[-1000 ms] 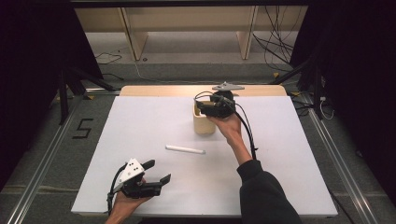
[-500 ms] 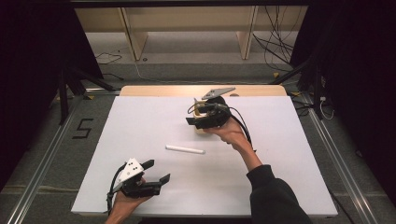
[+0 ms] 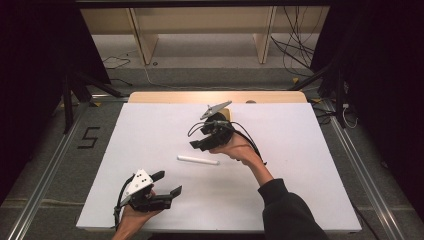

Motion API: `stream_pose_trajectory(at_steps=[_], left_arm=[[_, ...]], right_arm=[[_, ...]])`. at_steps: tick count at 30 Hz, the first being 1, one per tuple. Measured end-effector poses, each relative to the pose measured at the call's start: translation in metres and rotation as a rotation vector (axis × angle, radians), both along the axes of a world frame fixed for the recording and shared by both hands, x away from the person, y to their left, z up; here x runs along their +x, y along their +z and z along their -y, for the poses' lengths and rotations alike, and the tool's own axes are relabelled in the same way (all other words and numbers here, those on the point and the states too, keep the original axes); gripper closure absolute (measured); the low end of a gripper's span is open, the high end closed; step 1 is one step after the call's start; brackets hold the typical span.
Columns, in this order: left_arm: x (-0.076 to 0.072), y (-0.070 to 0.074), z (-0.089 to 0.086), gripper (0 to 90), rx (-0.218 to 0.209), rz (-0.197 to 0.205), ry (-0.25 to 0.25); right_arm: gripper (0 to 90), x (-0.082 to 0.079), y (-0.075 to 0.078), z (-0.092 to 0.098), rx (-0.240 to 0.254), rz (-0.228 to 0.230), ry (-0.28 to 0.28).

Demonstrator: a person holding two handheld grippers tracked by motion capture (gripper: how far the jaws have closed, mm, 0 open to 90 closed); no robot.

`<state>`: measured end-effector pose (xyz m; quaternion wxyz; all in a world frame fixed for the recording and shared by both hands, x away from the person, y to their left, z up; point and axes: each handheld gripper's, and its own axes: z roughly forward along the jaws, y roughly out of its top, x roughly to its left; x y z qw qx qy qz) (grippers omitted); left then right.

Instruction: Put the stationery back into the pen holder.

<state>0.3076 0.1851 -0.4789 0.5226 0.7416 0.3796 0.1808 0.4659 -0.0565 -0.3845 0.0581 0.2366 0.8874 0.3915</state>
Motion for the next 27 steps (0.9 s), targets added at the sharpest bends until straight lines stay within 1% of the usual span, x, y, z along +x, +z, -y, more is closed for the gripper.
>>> stream_pose_trajectory(at_steps=[4,7,9,14,19,27], left_arm=[[0.000,0.000,0.000,16.5,0.000,0.002,0.001],[0.000,0.000,-0.001,16.5,-0.001,0.003,0.001],[0.000,0.000,-0.001,16.4,0.000,0.005,0.001],[0.000,0.000,-0.001,16.4,-0.003,0.002,-0.001],[0.000,0.000,-0.001,16.3,-0.007,0.003,0.000],[0.000,0.001,-0.001,16.2,-0.012,0.005,-0.002]], right_arm=[[34.4,0.000,-0.007,-0.008,-0.037,-0.020,0.013],[35.4,0.002,-0.013,-0.013,-0.064,-0.024,0.029],[35.9,0.002,-0.017,-0.015,-0.088,-0.041,0.028],[37.5,0.006,-0.027,-0.020,-0.134,-0.056,0.036],[38.6,0.009,-0.036,-0.024,-0.166,-0.064,0.048],[39.0,0.012,-0.050,-0.032,-0.222,-0.096,0.056]])
